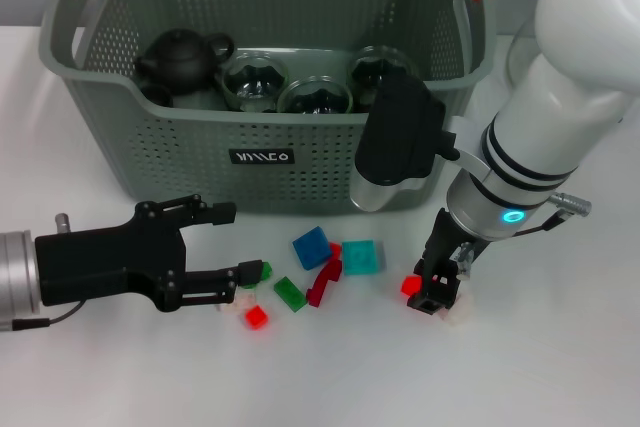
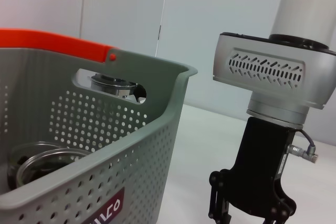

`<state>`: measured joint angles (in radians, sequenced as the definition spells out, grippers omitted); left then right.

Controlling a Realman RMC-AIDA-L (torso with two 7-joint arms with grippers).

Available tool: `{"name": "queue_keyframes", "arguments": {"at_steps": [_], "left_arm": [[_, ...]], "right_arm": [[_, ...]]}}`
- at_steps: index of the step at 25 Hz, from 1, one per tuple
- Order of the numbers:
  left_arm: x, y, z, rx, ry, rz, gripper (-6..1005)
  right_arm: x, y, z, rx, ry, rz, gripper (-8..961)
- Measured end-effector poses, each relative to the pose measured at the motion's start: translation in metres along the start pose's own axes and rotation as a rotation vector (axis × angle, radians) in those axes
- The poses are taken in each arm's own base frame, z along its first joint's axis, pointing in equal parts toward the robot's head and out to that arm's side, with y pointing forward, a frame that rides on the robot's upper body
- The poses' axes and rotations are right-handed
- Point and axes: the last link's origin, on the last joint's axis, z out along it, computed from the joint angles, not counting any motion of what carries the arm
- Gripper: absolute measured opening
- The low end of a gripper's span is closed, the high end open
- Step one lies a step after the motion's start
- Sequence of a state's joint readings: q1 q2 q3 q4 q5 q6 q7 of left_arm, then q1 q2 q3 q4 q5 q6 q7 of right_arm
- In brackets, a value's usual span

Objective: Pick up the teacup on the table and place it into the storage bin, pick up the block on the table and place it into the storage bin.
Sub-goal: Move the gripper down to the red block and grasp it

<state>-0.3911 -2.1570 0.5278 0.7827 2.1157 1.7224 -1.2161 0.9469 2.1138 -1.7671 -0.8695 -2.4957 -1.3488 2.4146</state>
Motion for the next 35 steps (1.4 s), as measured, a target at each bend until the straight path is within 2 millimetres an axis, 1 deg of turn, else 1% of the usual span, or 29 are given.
{"name": "queue_keyframes", "arguments": {"at_steps": [6,20,35], "left_arm": [[-0.0007,0.0006,0.0005,-0.002,0.001,-0.003,817],[-0.0024,0.0016,0.0001,-0.004,-0.002,-0.007,816],[-0.0034,0.003,-0.0013,-0.006,0.0,-0.013,815]], "right_arm": [[0.0017,-0.0008,0.0009,0.002,-0.002,0.014,414],[0.0041,-0.0004,0.0024,-0.002,-0.001,0.025,416],[0.0004,-0.003,-0.0041,0.011,-0.018,0.033,419]]}}
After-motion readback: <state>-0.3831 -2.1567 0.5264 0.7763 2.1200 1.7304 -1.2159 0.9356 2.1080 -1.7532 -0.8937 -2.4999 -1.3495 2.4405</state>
